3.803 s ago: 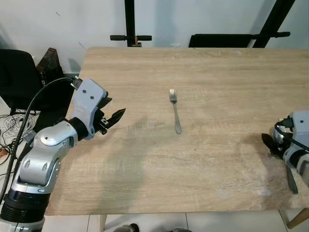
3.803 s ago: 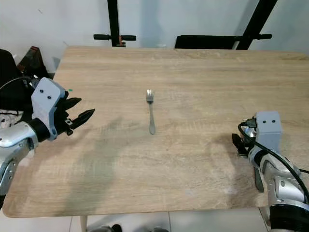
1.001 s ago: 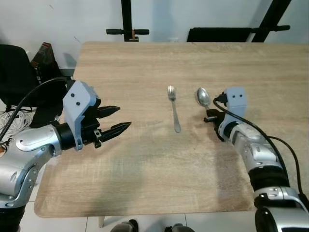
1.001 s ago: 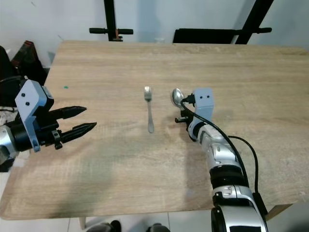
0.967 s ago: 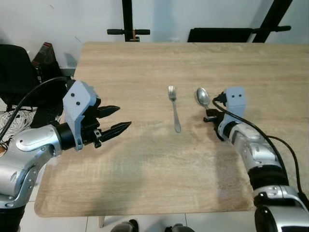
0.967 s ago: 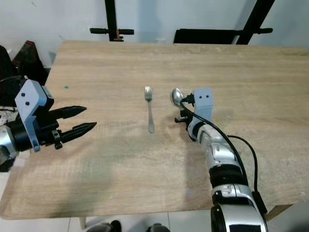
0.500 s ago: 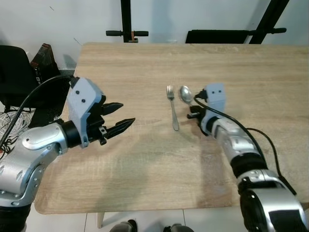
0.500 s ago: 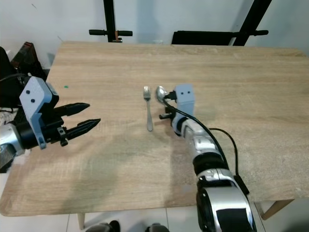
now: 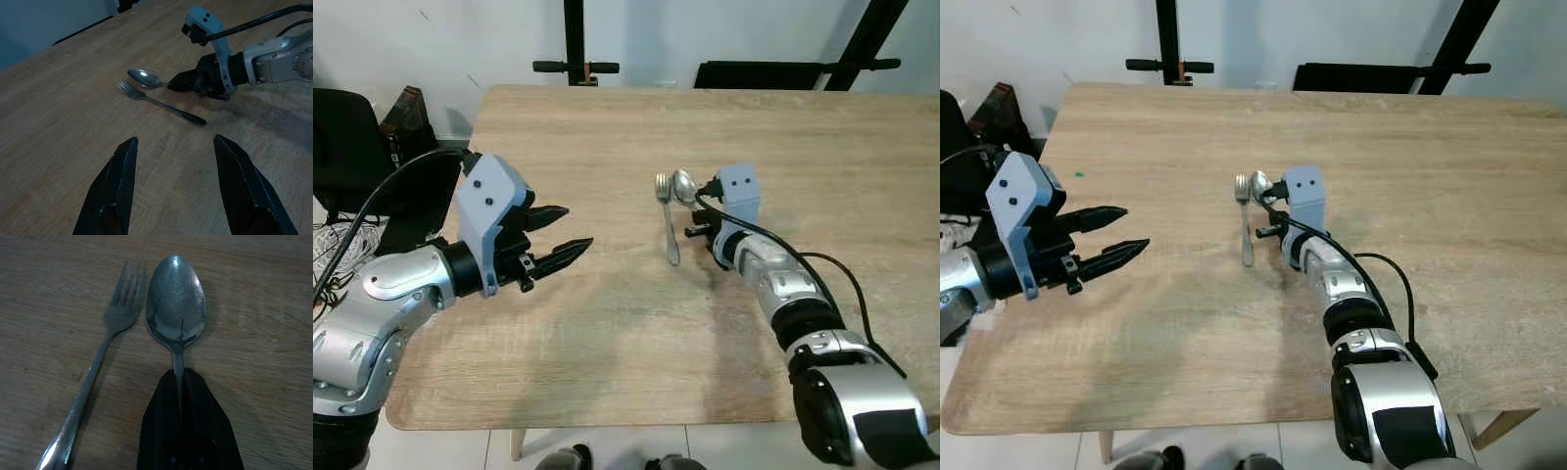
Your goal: Setting the table
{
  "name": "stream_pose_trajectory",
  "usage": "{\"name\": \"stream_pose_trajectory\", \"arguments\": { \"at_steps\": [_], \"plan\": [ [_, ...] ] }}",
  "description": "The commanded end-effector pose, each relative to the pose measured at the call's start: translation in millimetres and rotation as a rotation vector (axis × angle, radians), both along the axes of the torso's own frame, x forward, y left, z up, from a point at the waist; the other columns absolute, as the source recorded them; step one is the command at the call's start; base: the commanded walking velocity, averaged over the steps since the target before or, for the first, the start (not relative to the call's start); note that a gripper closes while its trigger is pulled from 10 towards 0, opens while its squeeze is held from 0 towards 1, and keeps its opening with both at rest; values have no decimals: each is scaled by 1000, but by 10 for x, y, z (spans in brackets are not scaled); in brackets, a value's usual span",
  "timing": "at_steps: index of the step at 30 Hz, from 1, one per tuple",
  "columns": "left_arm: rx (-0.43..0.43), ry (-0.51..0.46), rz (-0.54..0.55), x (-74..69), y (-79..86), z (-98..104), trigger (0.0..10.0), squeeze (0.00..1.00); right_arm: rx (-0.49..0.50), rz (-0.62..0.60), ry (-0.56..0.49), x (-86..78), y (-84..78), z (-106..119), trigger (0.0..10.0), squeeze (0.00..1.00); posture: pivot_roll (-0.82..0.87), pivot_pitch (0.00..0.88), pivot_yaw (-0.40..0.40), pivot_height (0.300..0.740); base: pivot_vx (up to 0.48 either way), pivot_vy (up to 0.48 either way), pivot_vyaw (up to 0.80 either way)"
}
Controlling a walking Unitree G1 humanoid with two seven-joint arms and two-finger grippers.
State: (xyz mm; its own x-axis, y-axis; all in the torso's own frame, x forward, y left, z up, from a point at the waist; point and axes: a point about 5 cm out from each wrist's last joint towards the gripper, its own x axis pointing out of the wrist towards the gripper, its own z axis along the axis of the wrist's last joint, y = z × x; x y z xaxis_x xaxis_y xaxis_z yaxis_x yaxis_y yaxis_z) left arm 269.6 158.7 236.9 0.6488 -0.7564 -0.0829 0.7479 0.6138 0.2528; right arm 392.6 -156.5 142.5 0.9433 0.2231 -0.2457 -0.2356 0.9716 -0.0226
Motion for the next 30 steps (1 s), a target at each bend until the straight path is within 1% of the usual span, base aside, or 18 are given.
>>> {"name": "stream_pose_trajectory", "arguments": {
  "at_steps": [1, 2, 6, 9, 12, 13, 14, 15, 16, 18, 19, 20, 21, 25, 27, 30],
  "plan": [
    [4, 9, -15, -19, -40, -18, 10000, 0, 5, -34, 84, -62, -55, -199, 10000, 0, 50, 97, 30, 740, 0, 0, 0],
    [4, 9, -15, -19, -40, -18, 10000, 0, 5, -34, 84, -62, -55, -199, 10000, 0, 50, 97, 30, 740, 0, 0, 0],
    [2, 9, -11, -13, -39, -20, 10000, 0, 26, -17, 79, -36, 65, -171, 10000, 0, 56, 93, 28, 740, 0, 0, 0],
    [1, 9, -9, -14, -41, -23, 10000, 0, 39, -17, 74, -22, 100, -151, 10000, 0, 57, 93, 28, 740, 0, 0, 0],
    [1, 11, -5, -19, -41, -32, 10000, 0, 77, -10, 63, -1, 142, -105, 10000, 0, 57, 93, 28, 740, 0, 0, 0],
    [1, 12, -5, -20, -41, -35, 10000, 0, 87, -7, 60, 3, 150, -94, 10000, 220, 57, 93, 28, 740, 0, 0, 0],
    [1, 12, -5, -20, -41, -35, 10000, 0, 87, -7, 60, 3, 150, -94, 10000, 220, 57, 93, 28, 740, 0, 0, 0],
    [1, 13, -5, -21, -42, -37, 10000, 0, 90, -7, 58, 6, 147, -88, 10000, 1000, 57, 94, 29, 740, 0, 0, 0],
    [1, 15, -5, -21, -42, -39, 10000, 0, 110, -9, 42, 15, 132, -58, 10000, 1000, 57, 94, 29, 740, 0, 0, 0],
    [1, 17, -5, -21, -41, -41, 10000, 0, 119, -17, 30, 25, 111, -29, 10000, 1000, 53, 94, 31, 740, 0, 0, 0],
    [1, 19, -6, -20, -40, -46, 10000, 0, 136, -23, 9, 39, 83, 24, 10000, 580, 47, 96, 33, 740, 0, 0, 0],
    [1, 21, -6, -21, -38, -50, 10000, 0, 147, -27, -5, 49, 63, 61, 10000, 580, 46, 96, 34, 740, 0, 0, 0],
    [1, 22, -7, -20, -39, -53, 10000, 0, 161, -32, -23, 58, 40, 108, 10000, 0, 45, 97, 34, 740, 0, 0, 0],
    [-2, 28, -8, -18, -45, -67, 10000, 0, 193, -45, -97, 52, -69, 286, 10000, 0, 33, 100, 35, 740, 0, 0, 0],
    [-3, 29, -8, -18, -47, -70, 10000, 0, 196, -51, -112, 41, -96, 317, 10000, 0, 33, 100, 35, 740, 0, 0, 0],
    [-6, 32, -7, -13, -59, -91, 10000, 0, 209, -88, -206, -86, -236, 492, 10000, 0, 24, 102, 37, 740, 0, 0, 0]
  ]
}}
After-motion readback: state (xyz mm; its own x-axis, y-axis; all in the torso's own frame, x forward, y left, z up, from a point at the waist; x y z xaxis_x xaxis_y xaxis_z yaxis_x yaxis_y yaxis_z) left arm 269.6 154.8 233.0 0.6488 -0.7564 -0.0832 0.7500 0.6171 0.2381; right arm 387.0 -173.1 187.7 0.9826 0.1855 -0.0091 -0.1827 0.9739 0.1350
